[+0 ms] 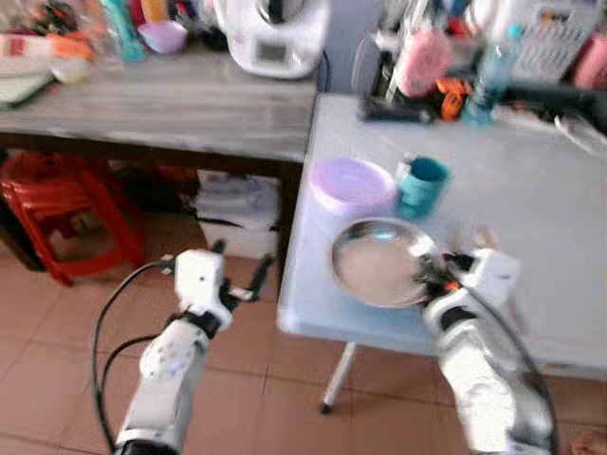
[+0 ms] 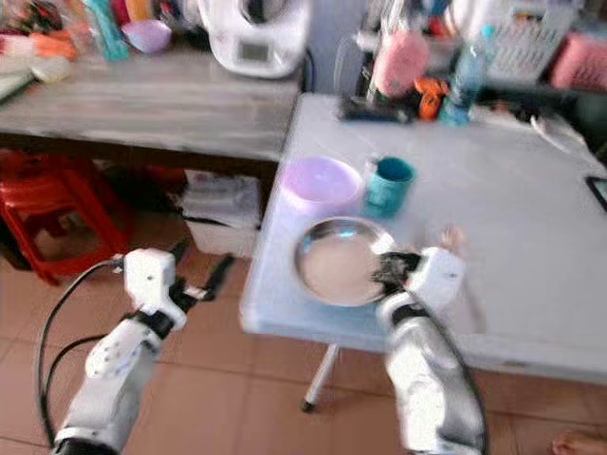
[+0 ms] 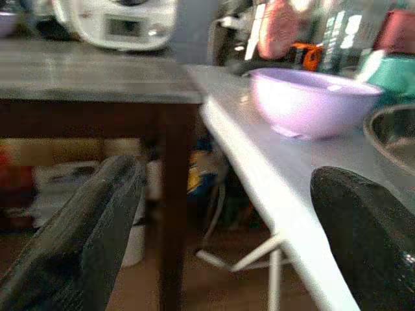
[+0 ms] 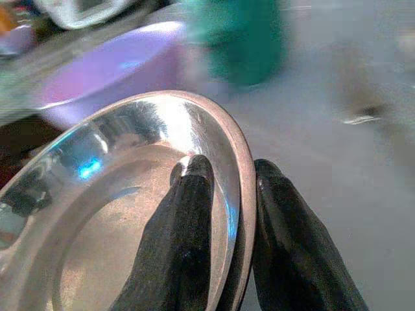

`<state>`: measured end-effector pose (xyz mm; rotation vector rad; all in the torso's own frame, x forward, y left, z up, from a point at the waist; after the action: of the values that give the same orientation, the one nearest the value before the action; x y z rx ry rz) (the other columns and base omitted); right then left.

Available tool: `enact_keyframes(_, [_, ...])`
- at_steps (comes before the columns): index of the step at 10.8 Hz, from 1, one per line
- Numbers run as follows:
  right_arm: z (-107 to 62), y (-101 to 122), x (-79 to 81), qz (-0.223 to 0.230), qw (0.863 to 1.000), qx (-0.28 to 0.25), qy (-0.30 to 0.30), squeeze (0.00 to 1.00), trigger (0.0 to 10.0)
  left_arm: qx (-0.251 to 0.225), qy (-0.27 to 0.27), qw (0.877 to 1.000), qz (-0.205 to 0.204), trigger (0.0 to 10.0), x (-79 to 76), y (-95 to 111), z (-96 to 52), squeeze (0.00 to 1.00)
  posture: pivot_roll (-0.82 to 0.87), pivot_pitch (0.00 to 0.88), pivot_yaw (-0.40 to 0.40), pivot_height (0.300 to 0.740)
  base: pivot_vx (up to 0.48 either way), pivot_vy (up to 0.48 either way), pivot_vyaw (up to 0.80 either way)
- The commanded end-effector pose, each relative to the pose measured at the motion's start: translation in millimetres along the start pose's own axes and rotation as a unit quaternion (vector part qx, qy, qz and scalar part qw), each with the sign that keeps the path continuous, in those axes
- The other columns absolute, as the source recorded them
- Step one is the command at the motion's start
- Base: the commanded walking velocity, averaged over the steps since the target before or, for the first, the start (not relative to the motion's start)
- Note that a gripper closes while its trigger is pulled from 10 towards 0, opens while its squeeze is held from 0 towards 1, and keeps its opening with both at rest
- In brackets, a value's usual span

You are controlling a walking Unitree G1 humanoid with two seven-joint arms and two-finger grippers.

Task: Setting the table

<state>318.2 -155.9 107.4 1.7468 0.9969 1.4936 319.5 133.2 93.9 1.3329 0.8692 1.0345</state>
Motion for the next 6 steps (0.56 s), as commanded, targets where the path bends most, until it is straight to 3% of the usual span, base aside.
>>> enact_keyframes(1, [-0.8, 13.5, 0.1, -0.015, 1.000, -0.026, 0.005, 0.00, 10.0, -0.006, 0.002, 1.000, 0.002, 10.0, -0.3, 3.4, 3.4, 0.00, 0.05, 0.019, -0.020, 0.740, 0.000, 0.405, 0.00])
enact_keyframes(6, [-5.8, 23.2, 7.3, -0.065, 0.996, -0.061, 0.028, 0.00, 10.0, -0.010, 0.016, 1.000, 0.000, 10.0, 2.5, 4.4, 8.4, 0.00, 0.04, 0.020, -0.021, 0.740, 0.000, 0.412, 0.00])
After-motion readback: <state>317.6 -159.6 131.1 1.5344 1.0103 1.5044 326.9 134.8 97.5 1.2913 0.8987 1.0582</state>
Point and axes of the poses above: a point about 5 cm out from each wrist's last joint towards the gripper, its own z axis pointing out of the wrist towards the gripper, its own y axis along the axis of the wrist's last joint, x = y × z, the point moved 4 cm from there along z, pointing out of the wrist towards the gripper, and after that the axes turned 7 degrees about z, right-handed, at the moved point
